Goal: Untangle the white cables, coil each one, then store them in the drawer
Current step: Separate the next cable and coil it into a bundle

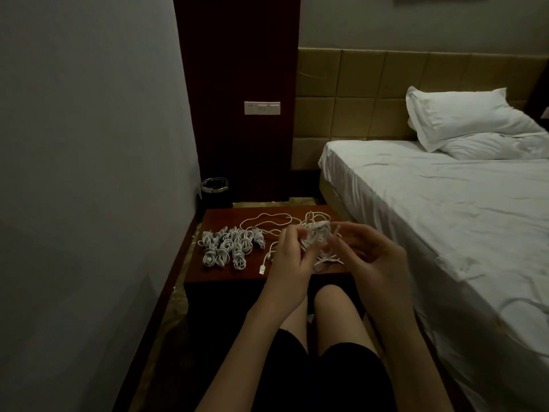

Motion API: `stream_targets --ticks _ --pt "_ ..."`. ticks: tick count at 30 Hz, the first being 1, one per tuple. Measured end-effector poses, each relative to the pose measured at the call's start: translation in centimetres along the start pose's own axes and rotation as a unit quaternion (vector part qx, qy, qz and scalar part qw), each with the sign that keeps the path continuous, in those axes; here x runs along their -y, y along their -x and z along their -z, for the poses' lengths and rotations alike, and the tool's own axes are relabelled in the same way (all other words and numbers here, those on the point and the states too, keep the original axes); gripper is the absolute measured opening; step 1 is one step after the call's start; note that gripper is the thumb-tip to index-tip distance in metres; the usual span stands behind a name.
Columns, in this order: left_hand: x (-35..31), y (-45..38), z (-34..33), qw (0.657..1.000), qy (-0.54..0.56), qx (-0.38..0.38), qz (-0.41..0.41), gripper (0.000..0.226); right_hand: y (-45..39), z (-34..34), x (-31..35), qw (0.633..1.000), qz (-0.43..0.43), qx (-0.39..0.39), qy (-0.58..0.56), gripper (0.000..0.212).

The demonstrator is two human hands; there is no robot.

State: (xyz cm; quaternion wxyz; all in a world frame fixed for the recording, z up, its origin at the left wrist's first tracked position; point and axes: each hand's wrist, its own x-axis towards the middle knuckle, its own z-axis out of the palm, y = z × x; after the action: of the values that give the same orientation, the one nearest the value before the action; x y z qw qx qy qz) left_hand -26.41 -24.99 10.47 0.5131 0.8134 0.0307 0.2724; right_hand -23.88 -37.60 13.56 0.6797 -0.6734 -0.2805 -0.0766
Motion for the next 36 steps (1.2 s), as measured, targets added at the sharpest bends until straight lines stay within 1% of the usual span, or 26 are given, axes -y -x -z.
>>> stream_targets --ticks 1,3,4,6,8,9,11,13,14,16,17,19,20,22,26,28,29,30,31,33,34,36 --pt "-0.1 -0.1 0.3 0.999 -0.017 0.028 -0.004 0.018 -0.2 0.3 0.3 1.0 0.012 0.02 0.016 0.018" --pt "-0.3 -0.3 1.1 0.994 -0.051 0.098 -0.012 0.009 -0.7 0.7 0.7 0.998 0.016 0.054 0.01 0.017" --pt "-0.3 -0.3 1.3 0.989 -0.066 0.134 -0.017 0.009 -1.1 0.9 0.7 0.998 0.018 0.064 0.004 0.015" --pt "-0.7 -0.1 1.6 0.979 -0.074 0.189 -0.025 0.019 -2.2 1.1 0.5 0.997 0.019 0.074 0.004 0.014" --pt "-1.5 0.3 1.7 0.978 -0.041 0.206 -0.022 0.02 -3.5 1.2 0.2 0.998 -0.004 0.069 -0.011 0.011" --pt "-1.7 0.4 1.6 0.98 -0.012 0.199 -0.018 0.023 -4.0 1.2 -0.1 0.997 -0.02 0.069 -0.017 0.01" --pt "-1.9 0.5 1.4 0.984 0.049 0.171 -0.011 0.035 -4.7 0.9 -0.8 0.996 -0.048 0.076 -0.017 0.011" --pt "-1.9 0.4 1.2 0.987 0.078 0.138 -0.004 0.046 -4.7 0.4 -1.9 0.995 -0.06 0.071 -0.033 0.01" --pt "-1.8 0.3 1.1 0.989 0.082 0.125 0.0 0.043 -4.4 0.2 -2.4 0.995 -0.06 0.06 -0.045 0.009" --pt "-1.6 0.4 1.1 0.992 0.095 0.088 0.013 0.021 -3.6 -0.1 -3.3 0.996 -0.051 0.034 -0.059 0.009" --pt "-1.6 0.3 1.1 0.993 0.102 0.065 0.021 0.017 -3.2 -0.3 -3.7 0.997 -0.038 0.026 -0.056 0.008" --pt "-1.3 0.2 1.3 0.994 0.099 0.027 0.033 0.027 -2.4 -0.8 -4.3 0.999 -0.005 0.02 -0.034 0.006" --pt "-1.2 0.1 1.3 0.995 0.09 0.021 0.037 0.031 -2.2 -1.1 -4.4 1.0 0.012 0.018 -0.018 0.008" --pt "-1.1 0.1 1.5 0.995 0.086 0.029 0.048 0.032 -2.2 -1.2 -4.4 0.999 0.046 0.024 0.008 0.013" --pt "-0.9 -0.2 1.9 0.99 0.11 0.045 0.082 0.015 -2.7 -0.4 -3.9 0.997 0.058 0.058 0.007 0.016" --pt "-1.0 -0.4 1.9 0.989 0.105 0.062 0.08 0.015 -2.9 0.2 -3.8 0.997 0.023 0.073 -0.029 0.008" --pt "-1.0 -0.4 1.9 0.989 0.103 0.067 0.078 0.014 -2.9 0.5 -3.8 0.995 -0.007 0.086 -0.055 0.008" --pt "-1.1 -0.4 1.9 0.989 0.105 0.069 0.075 0.017 -3.0 0.9 -3.9 0.991 -0.041 0.104 -0.08 0.015" --pt "-1.1 -0.3 1.8 0.989 0.109 0.07 0.071 0.026 -3.2 1.3 -3.9 0.984 -0.077 0.126 -0.098 0.021" --pt "-1.0 -0.2 1.7 0.987 0.122 0.075 0.074 0.038 -3.7 1.9 -3.8 0.972 -0.131 0.171 -0.094 0.027" --pt "-0.9 -0.1 1.7 0.986 0.126 0.077 0.075 0.038 -4.0 2.0 -3.7 0.966 -0.147 0.196 -0.08 0.027" --pt "-0.9 0.0 1.6 0.985 0.13 0.085 0.078 0.03 -4.2 1.9 -3.7 0.957 -0.169 0.226 -0.067 0.027"
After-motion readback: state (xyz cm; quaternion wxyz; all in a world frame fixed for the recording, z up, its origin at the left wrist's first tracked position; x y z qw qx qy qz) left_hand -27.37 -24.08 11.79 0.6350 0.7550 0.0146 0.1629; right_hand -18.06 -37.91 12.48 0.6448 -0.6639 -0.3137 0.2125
